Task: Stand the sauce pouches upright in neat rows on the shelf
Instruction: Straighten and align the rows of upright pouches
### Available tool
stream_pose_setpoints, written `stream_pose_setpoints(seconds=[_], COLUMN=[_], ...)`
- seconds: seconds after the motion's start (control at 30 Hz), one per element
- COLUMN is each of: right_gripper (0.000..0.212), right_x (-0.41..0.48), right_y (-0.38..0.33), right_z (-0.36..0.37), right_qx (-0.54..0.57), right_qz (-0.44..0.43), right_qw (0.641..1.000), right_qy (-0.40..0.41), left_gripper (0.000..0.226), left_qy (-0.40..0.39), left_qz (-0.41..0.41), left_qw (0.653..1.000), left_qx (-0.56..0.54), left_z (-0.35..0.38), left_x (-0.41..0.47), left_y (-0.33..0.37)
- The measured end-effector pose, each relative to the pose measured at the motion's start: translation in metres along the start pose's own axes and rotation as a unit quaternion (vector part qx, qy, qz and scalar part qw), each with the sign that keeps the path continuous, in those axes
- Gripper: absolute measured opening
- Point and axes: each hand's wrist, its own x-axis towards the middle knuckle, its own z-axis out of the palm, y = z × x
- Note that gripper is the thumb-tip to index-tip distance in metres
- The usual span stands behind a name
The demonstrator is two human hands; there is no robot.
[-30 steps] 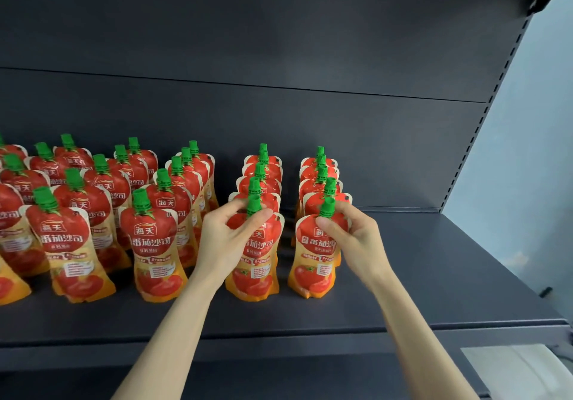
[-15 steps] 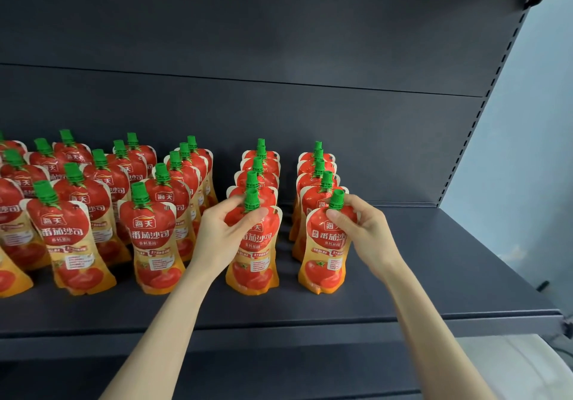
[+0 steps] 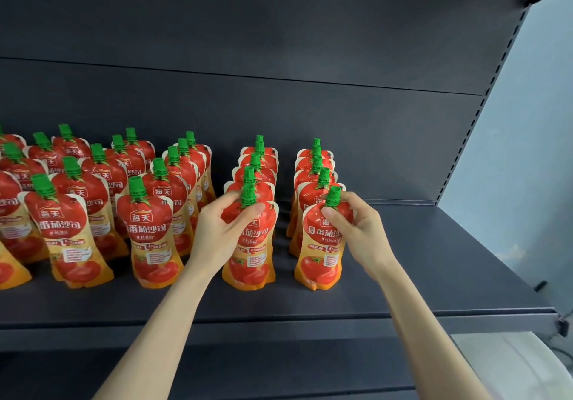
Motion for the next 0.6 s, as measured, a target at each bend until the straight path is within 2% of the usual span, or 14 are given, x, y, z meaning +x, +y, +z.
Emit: stream_pose_setpoints(seconds=[0.1,0.17,0.23,0.37,0.6], right_gripper=[0.029,0.032,0.026,0.013,0.028], right_x=[0.001,0.003,0.006,0.028,0.068], right_y=[-0.003,-0.009,-0.02,-0.038,-0.034], right_z=[-0.003,-0.005,-0.008,-0.012,-0.015], right_qx=[-0.012,-0.011,-0.007,-0.009,-0.071], right_qz=[-0.003,-0.024,-0.054,-0.071,0.023], right_qw=[1.0,1.0,0.998,0.996,0.996], right_qy=[0.004,0.015,0.038,0.055,-0.04], left_gripper=[0.022,0.034,0.04,0.026,0.036], left_qy=[-0.01,0.008,0.037,0.053,-0.122], left_qz=[0.005,0.029,0.06,0.075,-0.086], left_qw=[1.0,0.998,0.996,0.991,0.98], left_qx=[0.02,0.048,0.059,0.096,0.133], left_z=[-0.004,-0.01,-0.017,-0.022,-0.022], left_x=[0.001,0.003,0.007,0.034,0.081], left_y=[0.003,0.007,0.016,0.036,0.033])
